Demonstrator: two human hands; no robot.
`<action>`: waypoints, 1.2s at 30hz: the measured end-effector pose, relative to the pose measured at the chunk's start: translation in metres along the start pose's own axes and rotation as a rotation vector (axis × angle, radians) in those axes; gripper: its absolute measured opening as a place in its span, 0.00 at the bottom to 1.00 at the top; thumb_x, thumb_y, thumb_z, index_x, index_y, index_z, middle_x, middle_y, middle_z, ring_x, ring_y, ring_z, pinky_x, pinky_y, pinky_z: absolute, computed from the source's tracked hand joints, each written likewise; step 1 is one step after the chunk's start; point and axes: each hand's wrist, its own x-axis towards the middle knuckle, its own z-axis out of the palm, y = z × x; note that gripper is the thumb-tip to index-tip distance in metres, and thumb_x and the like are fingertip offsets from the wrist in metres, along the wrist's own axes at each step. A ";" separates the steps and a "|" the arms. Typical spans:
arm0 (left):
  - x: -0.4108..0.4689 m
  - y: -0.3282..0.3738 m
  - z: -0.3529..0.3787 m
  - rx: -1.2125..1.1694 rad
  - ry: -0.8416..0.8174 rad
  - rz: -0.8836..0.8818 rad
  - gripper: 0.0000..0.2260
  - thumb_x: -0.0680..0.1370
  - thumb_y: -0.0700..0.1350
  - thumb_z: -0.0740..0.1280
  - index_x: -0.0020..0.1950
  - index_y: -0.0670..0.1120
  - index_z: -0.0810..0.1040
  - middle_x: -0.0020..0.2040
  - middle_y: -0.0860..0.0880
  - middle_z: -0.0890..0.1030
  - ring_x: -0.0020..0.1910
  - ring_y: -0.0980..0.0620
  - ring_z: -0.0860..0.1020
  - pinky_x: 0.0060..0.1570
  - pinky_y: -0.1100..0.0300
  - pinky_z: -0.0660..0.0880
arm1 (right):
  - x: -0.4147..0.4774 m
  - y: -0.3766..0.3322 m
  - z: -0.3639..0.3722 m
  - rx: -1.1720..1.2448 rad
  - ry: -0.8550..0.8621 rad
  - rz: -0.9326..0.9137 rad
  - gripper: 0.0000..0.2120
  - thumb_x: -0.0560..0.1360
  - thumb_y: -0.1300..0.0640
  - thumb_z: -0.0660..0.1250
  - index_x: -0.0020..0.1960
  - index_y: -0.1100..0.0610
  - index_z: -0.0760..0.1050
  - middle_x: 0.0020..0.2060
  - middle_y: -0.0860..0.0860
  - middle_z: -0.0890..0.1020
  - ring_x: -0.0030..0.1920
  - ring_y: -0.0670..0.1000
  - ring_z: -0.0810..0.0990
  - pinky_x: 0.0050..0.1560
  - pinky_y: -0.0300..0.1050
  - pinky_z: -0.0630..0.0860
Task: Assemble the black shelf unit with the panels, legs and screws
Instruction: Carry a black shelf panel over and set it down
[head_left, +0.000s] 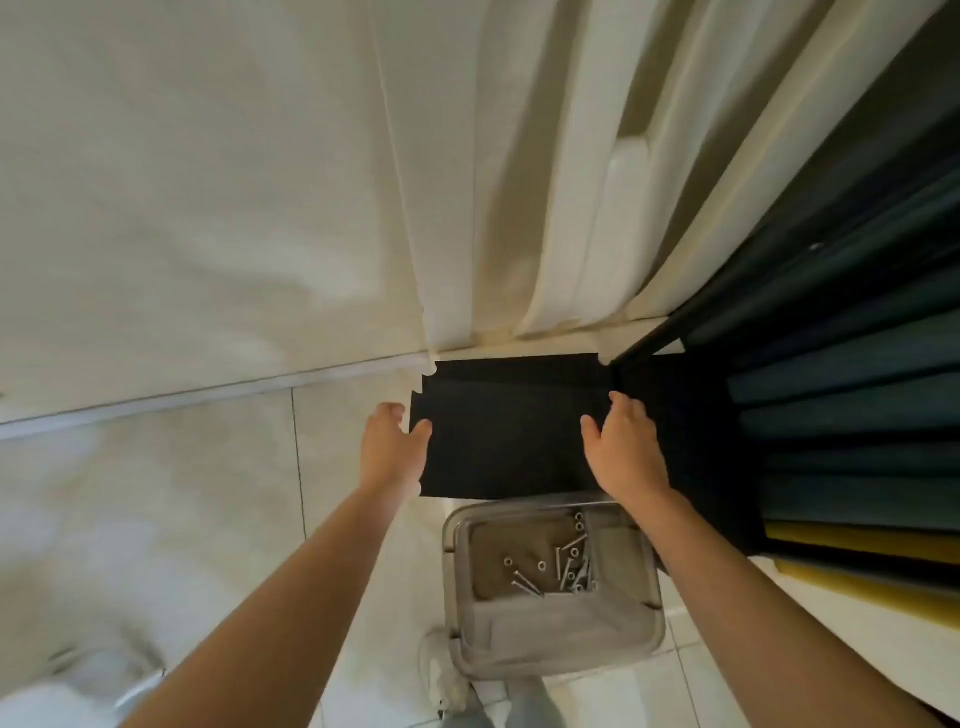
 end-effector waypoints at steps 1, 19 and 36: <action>0.005 -0.002 0.004 -0.053 -0.003 -0.057 0.20 0.82 0.47 0.65 0.72 0.45 0.68 0.70 0.45 0.72 0.65 0.43 0.74 0.53 0.56 0.73 | 0.004 0.003 0.004 -0.022 -0.015 0.023 0.28 0.81 0.48 0.61 0.76 0.59 0.59 0.70 0.58 0.68 0.67 0.58 0.71 0.58 0.49 0.74; 0.056 -0.028 0.040 -0.169 -0.137 -0.248 0.15 0.83 0.49 0.63 0.66 0.42 0.68 0.58 0.44 0.76 0.52 0.46 0.75 0.49 0.52 0.71 | 0.048 0.028 0.041 0.236 -0.114 0.252 0.28 0.77 0.52 0.68 0.72 0.60 0.61 0.63 0.59 0.74 0.56 0.56 0.79 0.42 0.44 0.77; 0.070 -0.035 0.023 -0.315 -0.077 -0.224 0.13 0.84 0.51 0.60 0.63 0.45 0.66 0.57 0.47 0.73 0.55 0.47 0.73 0.53 0.52 0.70 | 0.072 0.021 0.056 0.221 -0.211 0.250 0.27 0.78 0.48 0.67 0.71 0.61 0.66 0.68 0.60 0.70 0.65 0.59 0.74 0.63 0.52 0.73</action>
